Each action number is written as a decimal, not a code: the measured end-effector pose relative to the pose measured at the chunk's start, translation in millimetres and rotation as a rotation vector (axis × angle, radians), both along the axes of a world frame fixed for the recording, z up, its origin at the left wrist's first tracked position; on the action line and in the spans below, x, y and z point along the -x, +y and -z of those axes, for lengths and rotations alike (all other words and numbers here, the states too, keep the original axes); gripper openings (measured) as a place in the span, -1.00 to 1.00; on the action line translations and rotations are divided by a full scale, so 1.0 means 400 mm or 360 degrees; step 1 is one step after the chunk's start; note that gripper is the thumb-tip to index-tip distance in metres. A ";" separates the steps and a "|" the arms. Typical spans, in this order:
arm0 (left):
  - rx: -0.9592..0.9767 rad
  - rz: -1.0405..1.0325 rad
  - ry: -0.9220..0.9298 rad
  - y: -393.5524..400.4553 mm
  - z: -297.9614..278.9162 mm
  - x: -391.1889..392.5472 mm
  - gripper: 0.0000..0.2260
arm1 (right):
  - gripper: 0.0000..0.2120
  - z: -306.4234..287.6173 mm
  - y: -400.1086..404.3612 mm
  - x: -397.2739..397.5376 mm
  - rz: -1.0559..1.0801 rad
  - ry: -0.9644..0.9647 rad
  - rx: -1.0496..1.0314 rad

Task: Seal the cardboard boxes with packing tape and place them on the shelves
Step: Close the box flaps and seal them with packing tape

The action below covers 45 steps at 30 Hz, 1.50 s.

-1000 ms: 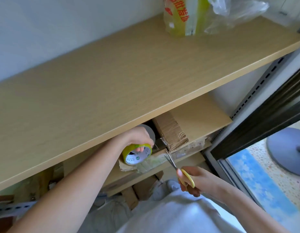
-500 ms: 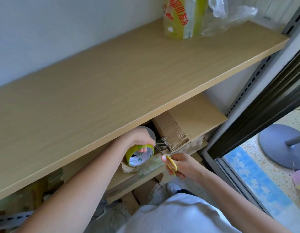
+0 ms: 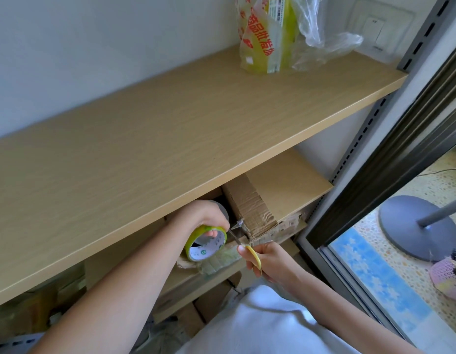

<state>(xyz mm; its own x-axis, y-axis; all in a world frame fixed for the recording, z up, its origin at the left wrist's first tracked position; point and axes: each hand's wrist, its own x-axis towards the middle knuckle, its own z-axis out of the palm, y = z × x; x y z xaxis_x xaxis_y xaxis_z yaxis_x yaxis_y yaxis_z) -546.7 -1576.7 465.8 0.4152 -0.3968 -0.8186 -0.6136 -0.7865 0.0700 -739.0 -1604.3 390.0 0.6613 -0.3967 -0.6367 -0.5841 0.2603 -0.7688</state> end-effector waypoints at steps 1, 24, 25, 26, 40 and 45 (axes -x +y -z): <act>0.0012 0.0004 0.0000 -0.001 -0.006 0.003 -0.68 | -0.47 -0.001 0.002 0.000 0.0018 -0.0005 -0.0030; 0.0455 -0.0408 0.0077 0.053 -0.044 -0.042 -0.75 | -0.63 -0.063 -0.002 -0.004 0.0190 -0.0114 0.0364; 0.0470 -0.0429 0.0090 0.055 -0.043 -0.040 -0.74 | -0.66 -0.068 -0.022 -0.010 0.0277 -0.0033 0.0638; 0.0470 -0.0440 0.0091 0.055 -0.044 -0.035 -0.74 | -0.69 -0.065 -0.040 -0.022 0.0285 0.0061 0.0887; 0.0199 -0.0565 0.0211 0.088 0.001 -0.007 -0.82 | -0.55 0.029 -0.098 -0.186 -0.0388 0.0633 0.1348; 0.0218 -0.0585 0.0245 0.087 0.001 -0.010 -0.80 | -0.59 0.024 -0.095 -0.219 -0.0515 0.0710 0.1332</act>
